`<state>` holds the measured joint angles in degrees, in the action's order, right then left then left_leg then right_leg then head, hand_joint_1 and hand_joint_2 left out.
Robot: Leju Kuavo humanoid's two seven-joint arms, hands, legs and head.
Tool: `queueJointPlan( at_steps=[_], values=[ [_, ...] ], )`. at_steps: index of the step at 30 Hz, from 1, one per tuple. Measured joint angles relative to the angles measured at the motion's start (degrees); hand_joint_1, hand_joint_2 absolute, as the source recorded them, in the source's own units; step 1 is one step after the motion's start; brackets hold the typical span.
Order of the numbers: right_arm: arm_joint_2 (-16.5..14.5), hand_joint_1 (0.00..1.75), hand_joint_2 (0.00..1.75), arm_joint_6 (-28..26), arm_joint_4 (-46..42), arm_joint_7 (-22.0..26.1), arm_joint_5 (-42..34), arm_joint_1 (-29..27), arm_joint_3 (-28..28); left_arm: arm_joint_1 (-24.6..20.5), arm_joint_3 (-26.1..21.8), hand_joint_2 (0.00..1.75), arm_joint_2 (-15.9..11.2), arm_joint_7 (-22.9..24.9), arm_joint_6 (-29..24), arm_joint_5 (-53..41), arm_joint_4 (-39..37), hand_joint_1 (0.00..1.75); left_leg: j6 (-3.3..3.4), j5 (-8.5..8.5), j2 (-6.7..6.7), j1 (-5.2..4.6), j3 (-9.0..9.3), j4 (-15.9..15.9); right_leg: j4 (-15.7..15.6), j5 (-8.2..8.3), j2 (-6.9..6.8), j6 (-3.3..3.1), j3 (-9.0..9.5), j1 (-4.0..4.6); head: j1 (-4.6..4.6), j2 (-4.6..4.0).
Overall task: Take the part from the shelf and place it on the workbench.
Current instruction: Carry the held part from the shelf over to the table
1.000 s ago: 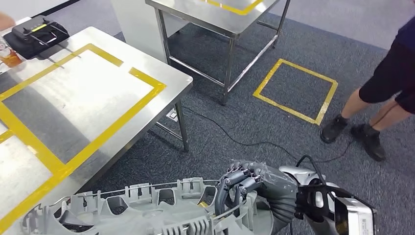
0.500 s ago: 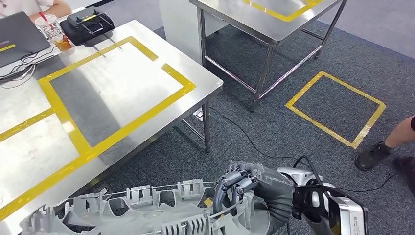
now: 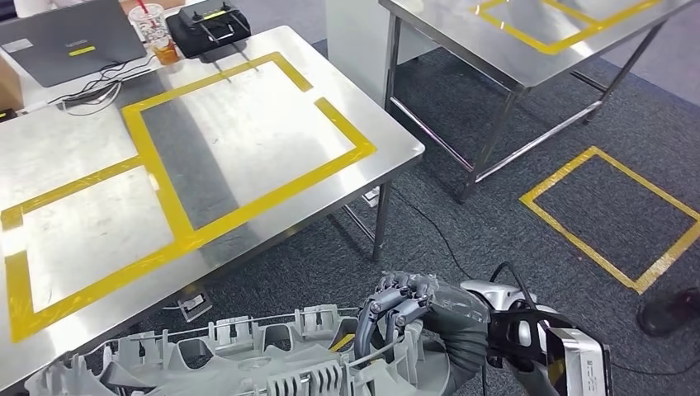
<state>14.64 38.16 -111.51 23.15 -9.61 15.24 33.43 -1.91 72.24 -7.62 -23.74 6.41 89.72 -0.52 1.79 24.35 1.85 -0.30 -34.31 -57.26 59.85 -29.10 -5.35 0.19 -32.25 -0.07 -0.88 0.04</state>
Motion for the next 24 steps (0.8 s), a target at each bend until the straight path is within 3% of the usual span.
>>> queueJointPlan(
  at_steps=[1,3,5,6,8,9,11,13,14,16,18,20,21,22,24],
  values=[
    [0.0,1.5,1.75,0.0,0.0,0.0,-0.1,0.0,-0.1,-0.1,-0.2,0.0,0.0,-0.3,0.2,0.0,0.0,0.0,0.22,-0.32,-0.76,0.3,0.51,0.5,2.3,-1.04,1.6,0.03,-1.02,-0.1,0.13,0.0],
    [0.1,1.5,1.75,0.1,0.1,0.0,-0.2,-0.1,-0.2,-0.3,-0.7,0.0,0.2,-1.0,0.6,0.0,0.0,0.0,0.47,-0.51,-2.3,0.47,0.65,0.6,9.7,-3.75,4.45,0.01,-4.77,-0.44,0.32,0.01],
    [0.3,1.5,1.75,0.1,0.2,0.0,-0.3,-0.3,-0.3,-0.4,-1.3,0.0,0.4,-1.6,1.0,0.0,0.0,0.0,0.44,-0.46,-4.12,0.59,0.66,0.6,14.5,-4.7,5.09,0.65,-7.77,-0.84,0.39,0.01],
    [0.3,1.5,1.75,0.1,0.2,0.0,-0.3,-0.4,-0.3,-0.4,-1.6,0.0,0.5,-1.9,1.2,0.0,0.0,0.0,0.33,-0.4,-5.04,0.69,0.71,0.5,13.7,-3.79,5.17,1.27,-7.78,-1.1,0.39,0.01],
    [0.4,1.5,1.75,0.1,0.3,0.0,-0.4,-0.4,-0.3,-0.3,-2.2,0.0,0.7,-2.4,1.5,0.0,0.0,0.0,-0.15,-0.11,-6.75,0.97,0.72,0.1,6.4,-0.1,6.26,2.69,-4.86,-1.82,0.41,0.01],
    [0.4,1.5,1.75,0.1,0.3,-0.1,-0.5,-0.4,-0.3,-0.4,-2.7,0.0,0.7,-2.6,1.8,0.0,0.0,0.0,-0.58,0.16,-7.51,1.0,0.52,-0.3,2.7,1.43,7.32,2.97,-3.28,-2.07,0.47,0.01],
    [0.4,1.5,1.75,0.1,0.3,-0.2,-0.7,-0.3,-0.3,-0.3,-3.7,0.0,0.7,-3.0,2.4,0.0,0.0,0.0,-1.48,0.51,-8.68,1.07,-0.11,-1.0,-0.8,2.73,8.68,2.48,-1.72,-2.19,0.5,0.01],
    [0.3,1.5,1.75,0.2,0.4,-0.2,-0.8,-0.2,-0.2,-0.1,-4.7,0.0,0.7,-3.1,2.7,0.0,0.0,0.0,-2.18,0.49,-9.4,1.33,-0.5,-1.0,-0.8,2.75,7.94,1.4,-1.69,-1.94,0.49,0.01],
    [0.3,1.5,1.75,0.2,0.4,-0.2,-0.9,-0.1,-0.2,0.0,-5.1,0.0,0.7,-3.1,2.7,0.0,0.0,0.0,-2.45,0.62,-8.93,1.41,-0.68,-1.2,-0.8,2.8,7.47,0.99,-1.59,-1.95,0.49,0.01],
    [0.2,1.5,1.75,0.3,0.4,-0.3,-0.9,0.1,-0.2,0.0,-5.7,0.0,0.7,-3.1,2.8,0.0,0.0,0.0,-2.91,2.37,-6.08,1.37,-2.16,-4.3,-1.0,2.71,6.28,0.21,-1.27,-2.03,0.18,0.01],
    [0.1,1.5,1.75,0.3,0.4,-0.3,-1.0,0.1,-0.2,-0.2,-6.2,0.0,0.7,-3.1,2.8,0.0,0.0,0.0,-3.21,5.83,-3.07,1.42,-5.9,-11.8,-1.0,2.43,4.94,-0.31,-1.06,-1.71,-0.13,0.01],
    [0.1,1.5,1.75,0.4,0.4,-0.3,-1.0,0.1,-0.1,-0.3,-6.6,0.0,0.8,-3.1,2.8,0.0,0.0,0.0,-3.32,7.58,-2.28,1.53,-9.13,-17.8,-1.0,2.23,3.57,-0.56,-0.96,-1.42,-0.14,0.01],
    [0.1,1.5,1.75,0.4,0.4,-0.3,-1.0,0.1,-0.1,-0.3,-6.7,0.0,0.8,-3.1,2.8,0.0,0.0,0.0,-3.29,6.87,-2.13,1.53,-9.21,-17.7,-1.0,2.11,2.9,-0.6,-0.86,-1.32,-0.15,0.01],
    [0.1,1.5,1.75,0.4,0.4,-0.3,-1.0,0.1,-0.1,-0.2,-6.8,0.0,0.9,-3.1,2.9,0.0,0.0,0.0,-3.16,5.23,-1.83,1.5,-8.03,-15.2,-1.0,1.95,2.25,-0.6,-0.69,-1.24,-0.15,0.01],
    [0.0,1.5,1.75,0.4,0.4,-0.3,-1.1,0.1,-0.1,-0.3,-7.0,0.0,0.8,-3.3,3.0,0.0,0.0,0.0,-2.55,1.69,0.49,1.04,-3.77,-7.0,-1.0,1.57,1.1,-0.39,-0.22,-0.94,-0.15,0.01]
  ],
)
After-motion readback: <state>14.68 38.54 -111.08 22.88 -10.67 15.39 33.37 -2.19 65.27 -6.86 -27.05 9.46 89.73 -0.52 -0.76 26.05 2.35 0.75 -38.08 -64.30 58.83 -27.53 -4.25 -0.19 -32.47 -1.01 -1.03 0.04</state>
